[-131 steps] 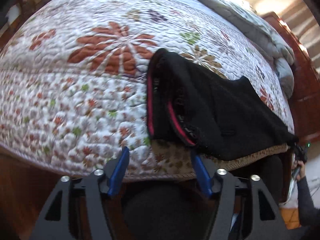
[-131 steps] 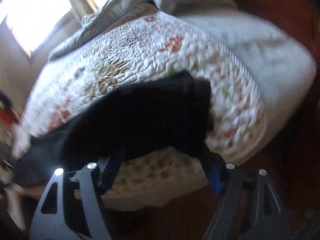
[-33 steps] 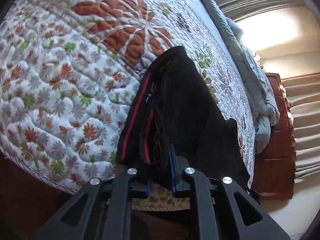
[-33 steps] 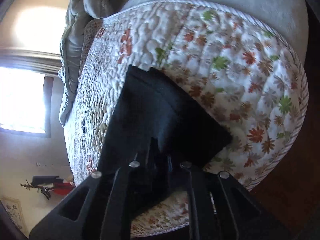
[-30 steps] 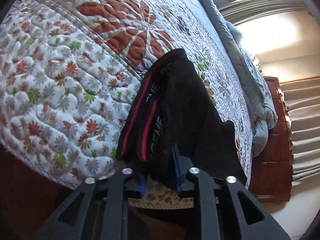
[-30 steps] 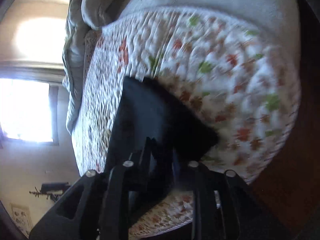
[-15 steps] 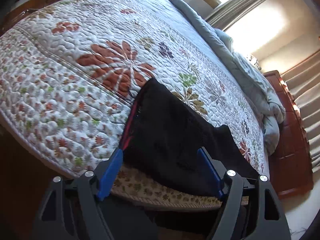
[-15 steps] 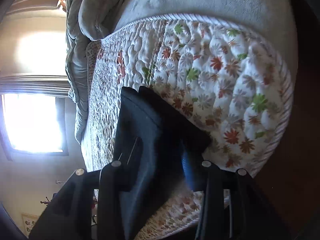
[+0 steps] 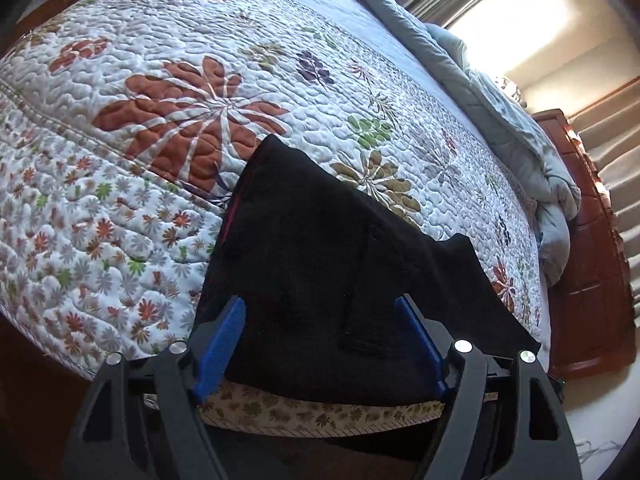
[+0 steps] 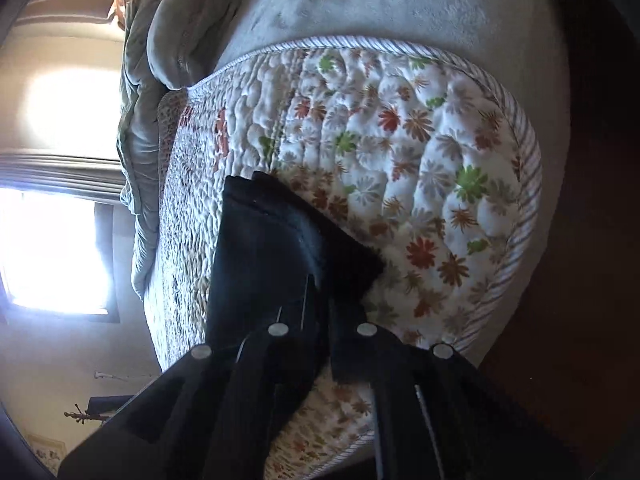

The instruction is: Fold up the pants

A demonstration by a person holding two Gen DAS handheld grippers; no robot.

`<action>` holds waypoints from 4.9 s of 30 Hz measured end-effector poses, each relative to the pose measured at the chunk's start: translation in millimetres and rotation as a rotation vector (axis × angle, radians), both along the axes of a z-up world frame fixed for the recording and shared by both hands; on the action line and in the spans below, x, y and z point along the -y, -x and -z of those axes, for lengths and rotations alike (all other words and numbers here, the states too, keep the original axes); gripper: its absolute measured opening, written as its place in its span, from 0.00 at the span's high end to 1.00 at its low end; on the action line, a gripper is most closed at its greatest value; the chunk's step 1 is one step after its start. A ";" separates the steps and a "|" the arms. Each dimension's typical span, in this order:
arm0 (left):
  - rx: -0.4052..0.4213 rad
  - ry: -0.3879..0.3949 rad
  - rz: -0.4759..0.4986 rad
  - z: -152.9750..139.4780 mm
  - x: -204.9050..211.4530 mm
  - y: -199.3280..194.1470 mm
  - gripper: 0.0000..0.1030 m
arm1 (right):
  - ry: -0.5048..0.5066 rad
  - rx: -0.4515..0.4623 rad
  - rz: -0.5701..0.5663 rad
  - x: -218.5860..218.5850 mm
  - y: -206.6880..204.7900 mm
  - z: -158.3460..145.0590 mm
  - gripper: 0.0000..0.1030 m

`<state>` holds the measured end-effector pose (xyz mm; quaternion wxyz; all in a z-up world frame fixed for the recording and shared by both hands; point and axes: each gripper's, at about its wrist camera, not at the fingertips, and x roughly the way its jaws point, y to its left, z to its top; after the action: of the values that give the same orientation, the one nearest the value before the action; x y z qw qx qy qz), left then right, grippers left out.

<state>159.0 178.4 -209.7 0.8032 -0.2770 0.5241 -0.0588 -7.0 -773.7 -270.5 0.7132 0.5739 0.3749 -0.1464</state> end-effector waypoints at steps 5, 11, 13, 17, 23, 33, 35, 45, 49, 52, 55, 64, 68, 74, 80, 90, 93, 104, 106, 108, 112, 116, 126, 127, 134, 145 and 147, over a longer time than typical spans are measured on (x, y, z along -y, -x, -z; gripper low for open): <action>-0.015 -0.020 0.014 6.8 3.1 -3.9 0.21 | -0.024 0.065 -0.014 5.1 10.2 1.1 0.82; 0.084 0.000 -0.021 -2.3 3.7 8.8 0.11 | -0.046 0.132 0.015 13.4 45.9 -9.8 0.57; 0.073 0.001 -0.029 4.3 3.0 10.2 0.11 | -0.056 0.142 0.016 12.9 47.0 -7.5 0.57; 0.063 0.017 -0.054 13.1 0.3 11.8 0.11 | -0.073 0.158 0.013 8.6 43.3 1.1 0.54; 0.043 -0.003 -0.051 19.2 3.0 9.0 0.09 | -0.083 0.163 0.009 2.7 34.9 8.9 0.53; 0.037 -0.006 -0.074 21.1 1.1 6.3 0.08 | -0.099 0.212 -0.021 -1.9 9.3 14.9 0.58; 0.037 -0.015 -0.074 21.0 1.1 6.6 0.08 | -0.103 0.230 -0.016 -3.8 8.5 14.4 0.59; 0.063 -0.024 -0.094 22.6 1.2 12.3 0.08 | -0.081 0.215 -0.042 -10.1 -5.6 14.0 0.70; 0.081 -0.039 -0.093 23.8 4.8 14.4 0.07 | -0.062 0.201 -0.033 -9.2 -6.3 11.0 0.90; 0.095 -0.053 -0.096 24.4 7.6 15.7 0.06 | -0.009 0.202 -0.040 -14.1 -9.8 -3.1 0.91; 0.109 -0.057 -0.101 24.6 9.2 16.6 0.06 | 0.027 0.209 -0.046 -18.3 -15.8 -17.8 0.91; 0.141 -0.040 -0.125 26.6 7.3 23.8 0.05 | 0.229 0.232 -0.116 -53.0 -36.4 -86.3 0.91; 0.147 -0.037 -0.113 26.7 6.6 25.2 0.05 | 0.311 0.250 -0.152 -74.4 -43.4 -115.0 0.91; 0.159 -0.024 -0.117 26.5 4.7 30.3 0.05 | 0.423 0.285 -0.211 -107.2 -44.4 -155.2 0.91; 0.162 0.002 -0.118 27.8 1.3 33.7 0.04 | 0.530 0.310 -0.295 -144.4 -49.1 -191.6 0.91; 0.169 -0.005 -0.105 25.6 4.9 37.5 0.04 | 0.644 0.326 -0.393 -201.7 -55.8 -225.1 0.91; 0.171 0.002 -0.102 25.8 4.7 37.7 0.04 | 0.662 0.328 -0.415 -216.8 -57.0 -230.9 0.91; 0.179 0.012 -0.096 24.7 3.3 40.5 0.04 | 0.816 0.316 -0.560 -299.9 -76.1 -247.6 0.91; 0.179 0.011 -0.093 24.3 3.5 40.2 0.04 | 0.847 0.311 -0.594 -318.1 -80.8 -246.3 0.91; 0.181 0.015 -0.092 24.1 3.1 40.6 0.04 | 0.883 0.310 -0.634 -337.7 -84.9 -243.9 0.91; 0.184 0.017 -0.090 23.7 2.5 42.7 0.04 | 0.951 0.287 -0.717 -375.2 -91.1 -236.4 0.91; 0.187 0.016 -0.084 22.6 3.0 45.7 0.04 | 1.024 0.256 -0.794 -409.2 -95.8 -227.2 0.91; 0.206 0.028 -0.065 18.5 -2.4 51.7 0.04 | 1.143 0.200 -0.983 -494.0 -105.1 -181.1 0.91; 0.207 0.030 -0.064 18.0 -2.5 51.9 0.04 | 1.144 0.194 -0.998 -500.7 -105.8 -175.5 0.91; 0.212 0.045 -0.056 17.6 -4.3 52.5 0.04 | 1.189 0.154 -1.069 -527.9 -108.2 -153.4 0.91; 0.207 0.046 -0.056 18.2 -4.9 51.9 0.04 | 1.318 0.105 -1.173 -554.9 -106.5 -121.7 0.91; 0.209 0.042 -0.053 18.0 -4.6 51.8 0.04 | 1.340 0.095 -1.189 -559.8 -106.9 -115.2 0.91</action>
<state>107.2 182.9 -227.8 0.8487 -0.2999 0.4288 -0.0771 99.8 -214.0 -155.2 0.8713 -0.2461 0.4164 0.0828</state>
